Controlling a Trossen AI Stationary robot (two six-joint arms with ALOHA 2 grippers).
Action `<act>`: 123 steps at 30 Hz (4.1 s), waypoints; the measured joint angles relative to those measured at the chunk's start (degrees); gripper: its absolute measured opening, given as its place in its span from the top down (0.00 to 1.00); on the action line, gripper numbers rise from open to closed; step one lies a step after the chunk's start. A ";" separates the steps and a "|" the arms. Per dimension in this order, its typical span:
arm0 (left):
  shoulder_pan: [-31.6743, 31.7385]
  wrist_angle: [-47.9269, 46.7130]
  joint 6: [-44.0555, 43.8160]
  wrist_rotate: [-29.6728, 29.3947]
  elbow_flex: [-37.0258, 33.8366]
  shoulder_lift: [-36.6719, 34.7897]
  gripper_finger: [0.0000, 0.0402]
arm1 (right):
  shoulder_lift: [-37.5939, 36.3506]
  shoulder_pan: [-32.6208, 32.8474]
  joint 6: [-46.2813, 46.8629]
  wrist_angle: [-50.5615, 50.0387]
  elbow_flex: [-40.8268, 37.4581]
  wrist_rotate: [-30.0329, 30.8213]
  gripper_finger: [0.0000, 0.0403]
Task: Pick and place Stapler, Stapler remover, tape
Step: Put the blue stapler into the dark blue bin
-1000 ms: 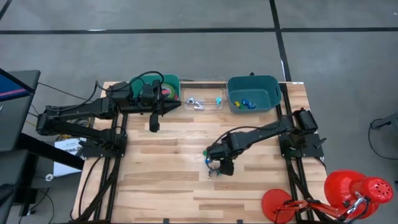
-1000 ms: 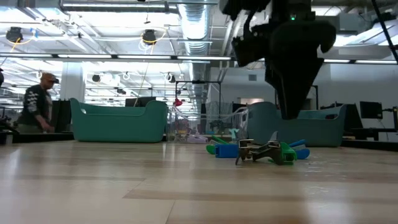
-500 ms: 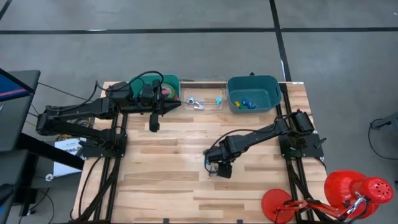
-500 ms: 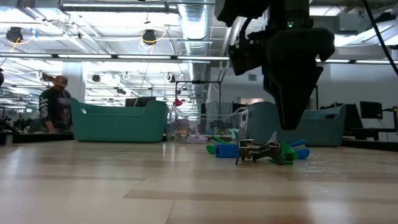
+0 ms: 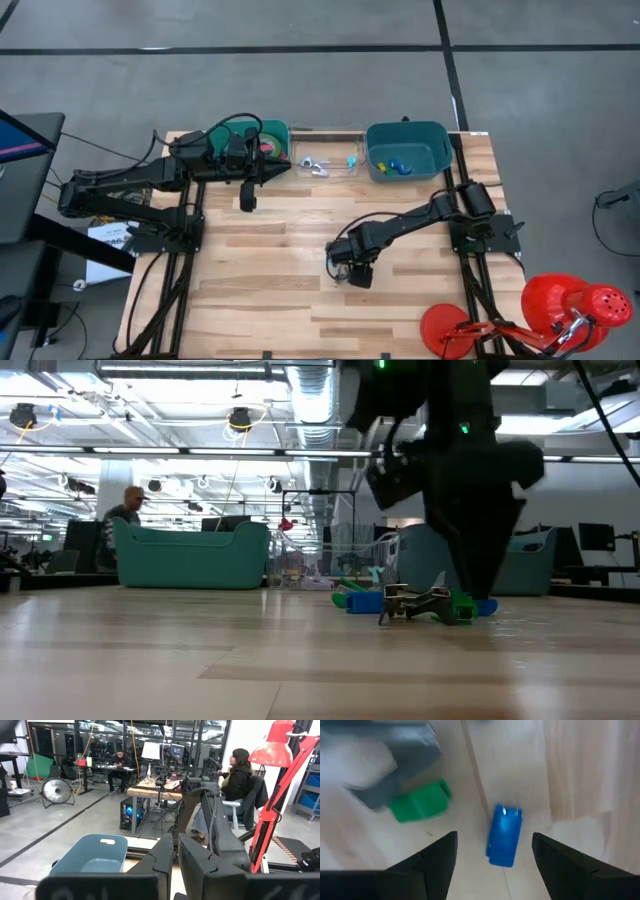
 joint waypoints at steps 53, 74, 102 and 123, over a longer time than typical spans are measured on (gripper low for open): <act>0.01 -0.02 -0.01 -0.01 0.00 0.00 0.95 | 0.10 -0.70 -1.68 1.71 -0.11 -0.51 0.83; 0.01 -0.02 0.00 0.00 0.00 0.00 0.95 | -9.05 -3.70 -1.70 1.47 -0.13 -1.95 0.83; 0.02 -0.02 -0.01 0.00 0.00 0.02 0.95 | -12.71 -15.32 -9.22 0.84 -0.13 -1.81 0.83; 0.00 0.00 -0.02 0.00 0.00 0.02 0.95 | -20.96 -24.85 -12.25 2.47 -3.26 -1.94 0.83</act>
